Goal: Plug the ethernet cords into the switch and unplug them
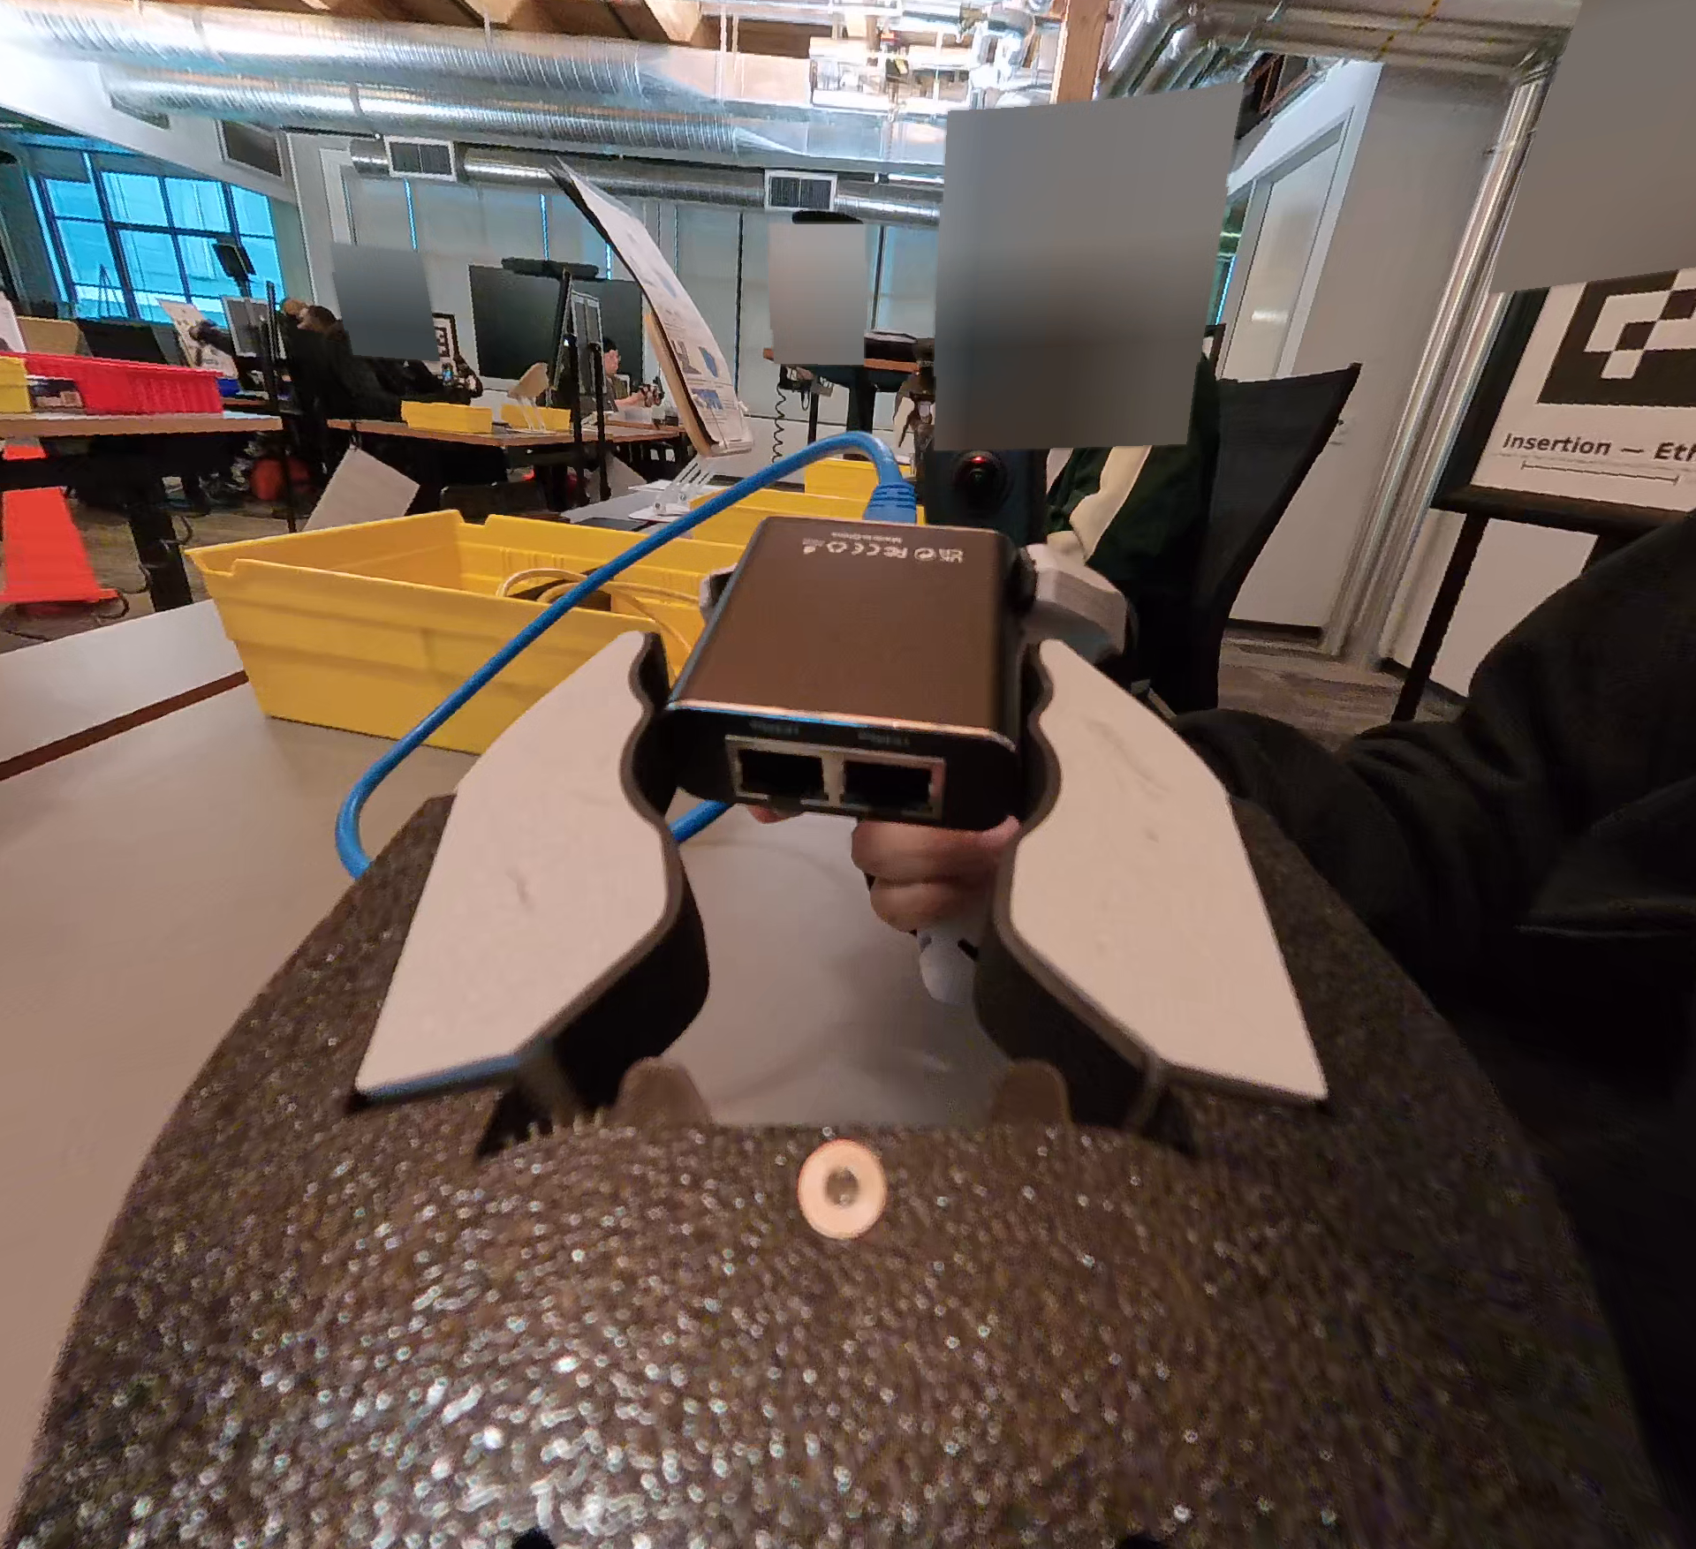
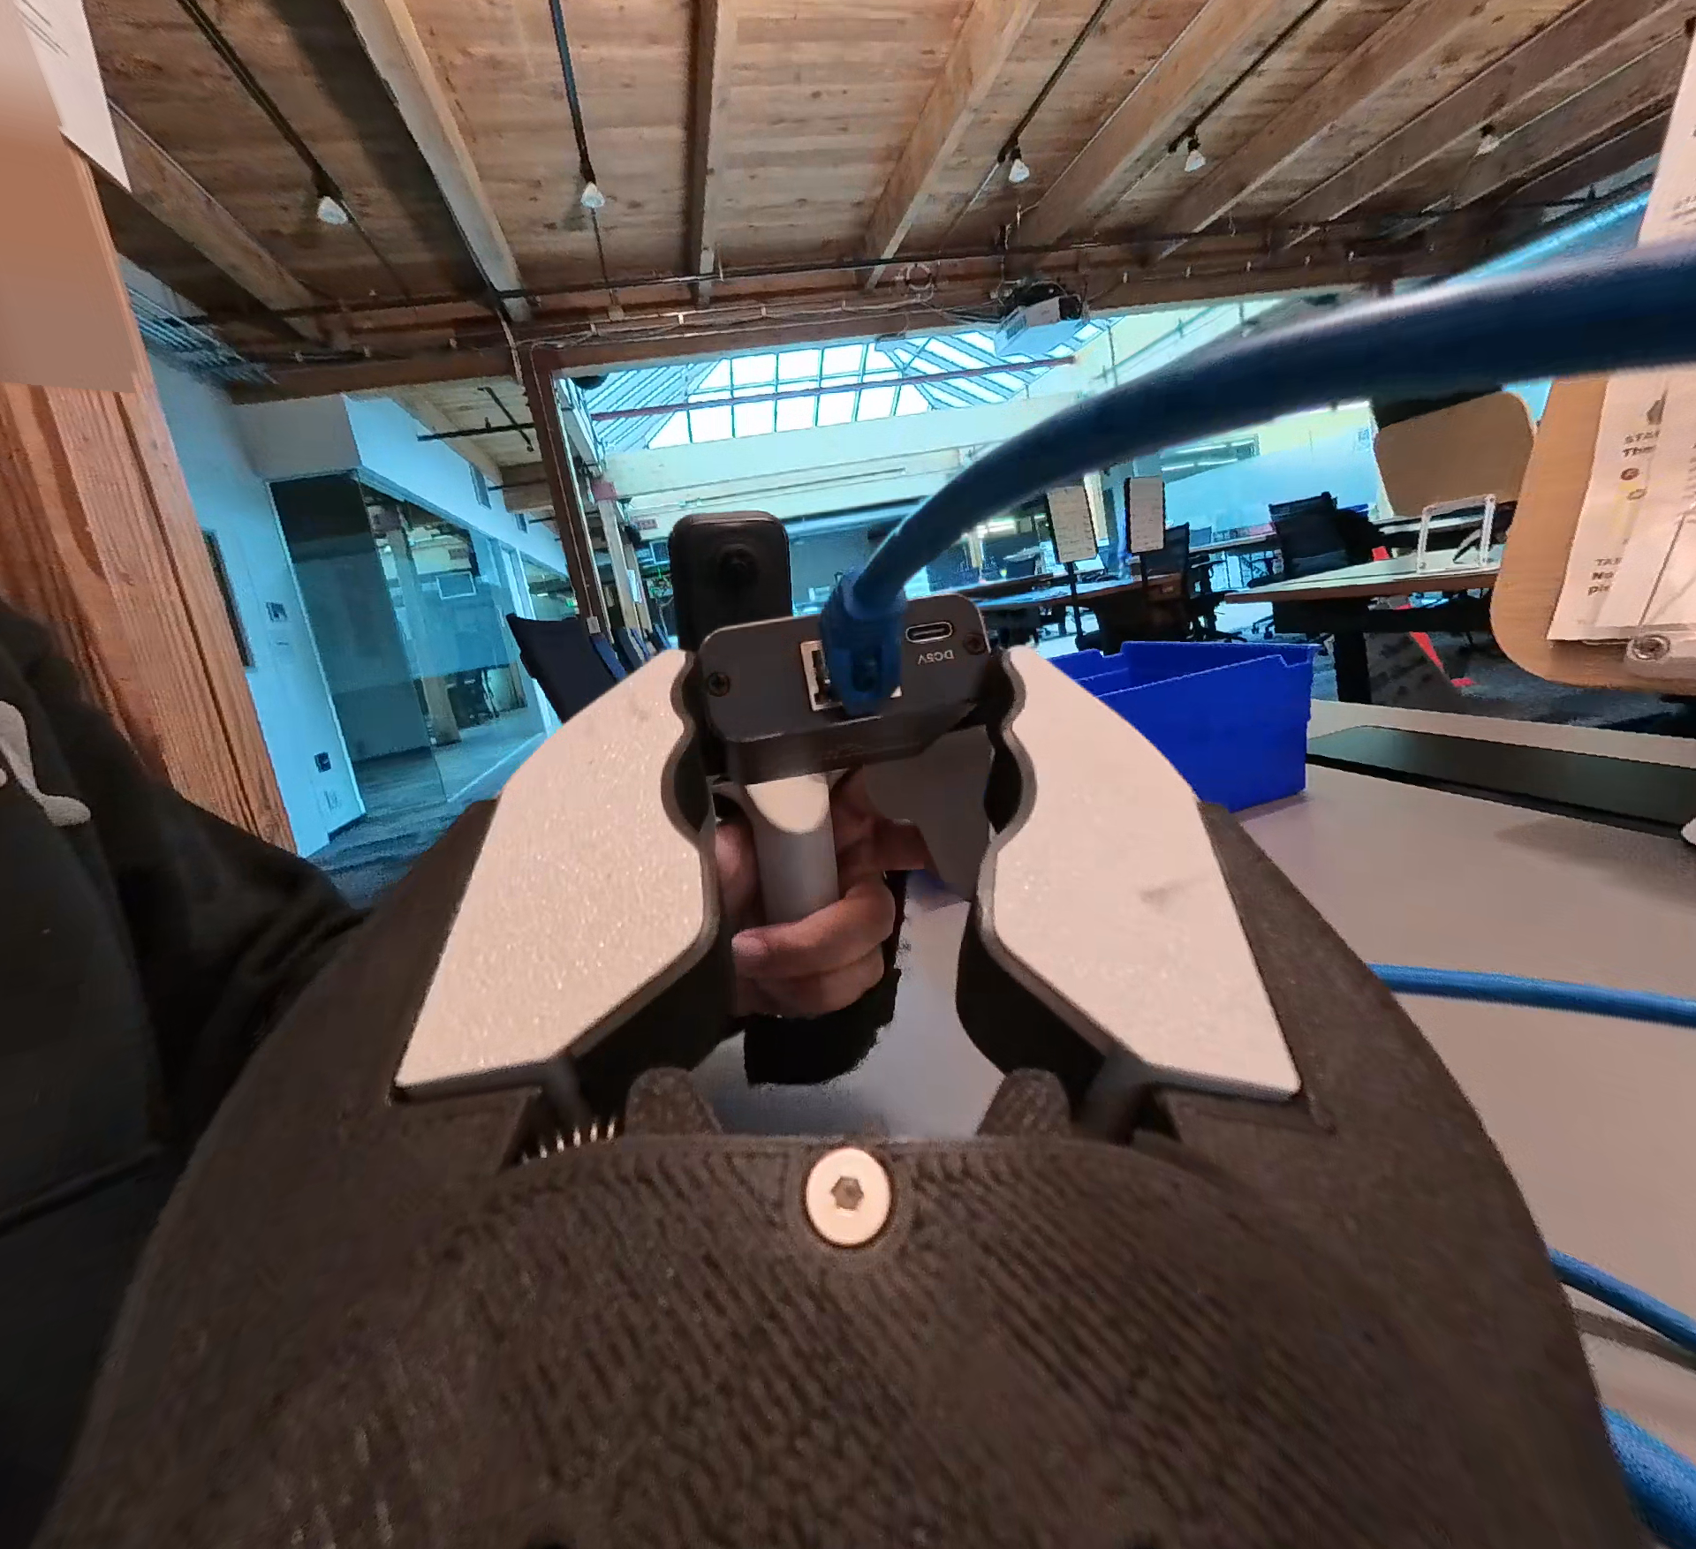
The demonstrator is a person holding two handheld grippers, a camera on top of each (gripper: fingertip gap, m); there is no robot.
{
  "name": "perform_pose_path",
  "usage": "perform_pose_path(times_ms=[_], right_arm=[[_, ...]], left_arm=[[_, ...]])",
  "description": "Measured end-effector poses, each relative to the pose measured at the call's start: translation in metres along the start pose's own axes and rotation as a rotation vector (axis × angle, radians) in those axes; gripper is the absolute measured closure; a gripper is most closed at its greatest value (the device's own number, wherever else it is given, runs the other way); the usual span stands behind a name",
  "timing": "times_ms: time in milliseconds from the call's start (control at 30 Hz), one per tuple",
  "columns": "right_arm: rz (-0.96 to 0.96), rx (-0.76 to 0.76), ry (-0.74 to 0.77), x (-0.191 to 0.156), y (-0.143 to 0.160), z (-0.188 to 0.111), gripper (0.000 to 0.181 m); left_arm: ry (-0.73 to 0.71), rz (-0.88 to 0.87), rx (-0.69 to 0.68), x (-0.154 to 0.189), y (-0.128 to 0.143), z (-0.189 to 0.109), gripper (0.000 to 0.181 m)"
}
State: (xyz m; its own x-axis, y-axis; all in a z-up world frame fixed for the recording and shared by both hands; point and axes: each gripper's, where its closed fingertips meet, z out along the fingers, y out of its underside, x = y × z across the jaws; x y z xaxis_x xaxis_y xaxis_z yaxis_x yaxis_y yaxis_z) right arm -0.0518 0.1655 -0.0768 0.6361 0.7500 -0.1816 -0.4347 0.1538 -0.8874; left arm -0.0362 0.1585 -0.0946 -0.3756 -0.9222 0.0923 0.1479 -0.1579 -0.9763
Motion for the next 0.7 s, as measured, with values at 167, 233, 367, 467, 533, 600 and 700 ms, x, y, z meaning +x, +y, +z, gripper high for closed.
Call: perform_pose_path(times_ms=[167,233,367,467,533,600,700], right_arm=[[0.002,-0.001,-0.021,-0.002,0.001,-0.001,0.123],[0.002,-0.003,-0.027,-0.003,0.001,-0.001,0.123],[0.013,0.011,-0.057,-0.007,-0.002,-0.002,0.123],[-0.004,0.005,-0.057,-0.008,-0.002,-0.002,0.123],[-0.013,0.007,-0.059,-0.008,-0.002,-0.003,0.123],[-0.007,0.008,-0.057,-0.006,-0.002,-0.003,0.123],[-0.015,-0.015,-0.044,-0.004,0.0,-0.002,0.123]], left_arm=[[0.001,0.035,0.013,0.002,-0.002,-0.001,0.109],[0.01,0.037,0.035,0.003,-0.003,-0.002,0.109],[0.059,0.039,0.067,0.01,-0.007,-0.003,0.11],[0.073,0.044,0.068,0.012,-0.007,-0.003,0.11],[0.077,0.051,0.049,0.012,-0.005,-0.003,0.11],[0.063,0.058,0.037,0.011,-0.004,-0.002,0.111],[0.049,0.061,0.01,0.008,-0.002,-0.003,0.111]])
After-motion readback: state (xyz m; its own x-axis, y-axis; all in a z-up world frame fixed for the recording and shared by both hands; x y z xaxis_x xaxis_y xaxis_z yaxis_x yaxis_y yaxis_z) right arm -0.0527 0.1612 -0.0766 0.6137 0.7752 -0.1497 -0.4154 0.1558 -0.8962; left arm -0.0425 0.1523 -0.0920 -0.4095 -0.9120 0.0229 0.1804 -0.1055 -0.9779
